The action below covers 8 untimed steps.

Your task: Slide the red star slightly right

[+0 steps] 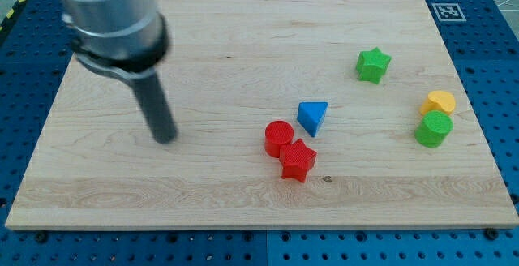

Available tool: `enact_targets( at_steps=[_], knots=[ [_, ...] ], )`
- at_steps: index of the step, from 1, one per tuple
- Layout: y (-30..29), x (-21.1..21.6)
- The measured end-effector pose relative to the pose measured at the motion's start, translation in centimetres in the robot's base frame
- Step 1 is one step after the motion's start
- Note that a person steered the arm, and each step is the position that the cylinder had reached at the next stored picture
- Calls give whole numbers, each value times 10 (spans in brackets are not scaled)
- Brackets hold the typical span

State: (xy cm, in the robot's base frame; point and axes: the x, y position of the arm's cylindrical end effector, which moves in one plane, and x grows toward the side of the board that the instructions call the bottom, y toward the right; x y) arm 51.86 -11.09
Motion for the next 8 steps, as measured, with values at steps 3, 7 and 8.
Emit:
enact_targets(
  at_steps=[3, 7, 8],
  knots=[
    [33, 54],
    [118, 48],
    [120, 47]
  ],
)
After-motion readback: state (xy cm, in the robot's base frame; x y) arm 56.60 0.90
